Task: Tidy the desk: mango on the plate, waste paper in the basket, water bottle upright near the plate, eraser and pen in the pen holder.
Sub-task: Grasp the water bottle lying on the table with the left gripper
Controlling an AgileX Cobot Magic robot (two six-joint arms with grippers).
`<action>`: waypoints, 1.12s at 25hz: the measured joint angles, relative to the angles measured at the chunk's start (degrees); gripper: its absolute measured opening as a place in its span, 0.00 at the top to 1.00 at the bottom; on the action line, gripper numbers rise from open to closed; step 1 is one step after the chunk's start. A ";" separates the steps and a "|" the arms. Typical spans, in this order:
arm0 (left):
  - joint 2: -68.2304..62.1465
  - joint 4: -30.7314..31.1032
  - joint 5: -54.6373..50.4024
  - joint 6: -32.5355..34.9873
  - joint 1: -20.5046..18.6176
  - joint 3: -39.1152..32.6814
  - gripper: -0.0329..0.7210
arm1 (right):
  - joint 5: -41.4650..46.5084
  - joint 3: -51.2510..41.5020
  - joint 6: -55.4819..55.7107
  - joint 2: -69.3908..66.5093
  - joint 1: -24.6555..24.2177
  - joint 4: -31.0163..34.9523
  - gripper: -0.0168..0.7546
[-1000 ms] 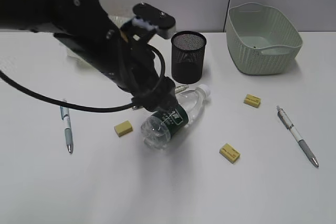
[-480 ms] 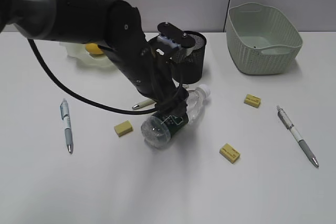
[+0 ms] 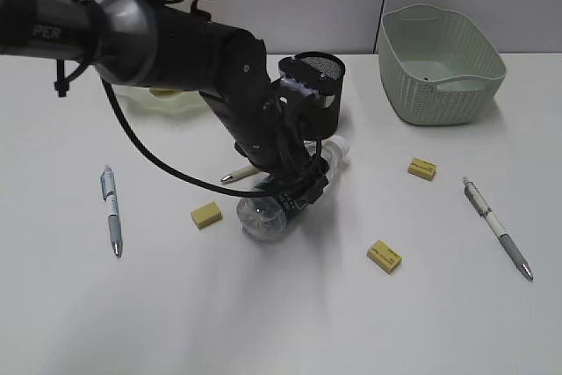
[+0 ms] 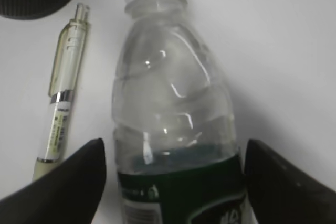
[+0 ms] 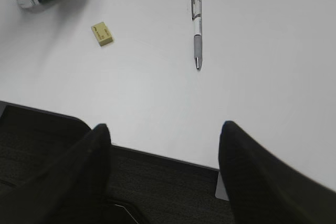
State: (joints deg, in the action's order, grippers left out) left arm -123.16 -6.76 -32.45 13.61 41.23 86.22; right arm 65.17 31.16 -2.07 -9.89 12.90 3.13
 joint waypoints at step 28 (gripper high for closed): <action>-13.96 7.52 -28.19 -12.62 0.00 25.94 0.30 | -1.02 -0.25 0.00 0.00 0.00 -0.05 0.33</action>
State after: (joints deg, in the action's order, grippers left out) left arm -137.12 0.76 -60.64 0.98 41.23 112.16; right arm 64.15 30.91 -2.07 -9.89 12.90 3.07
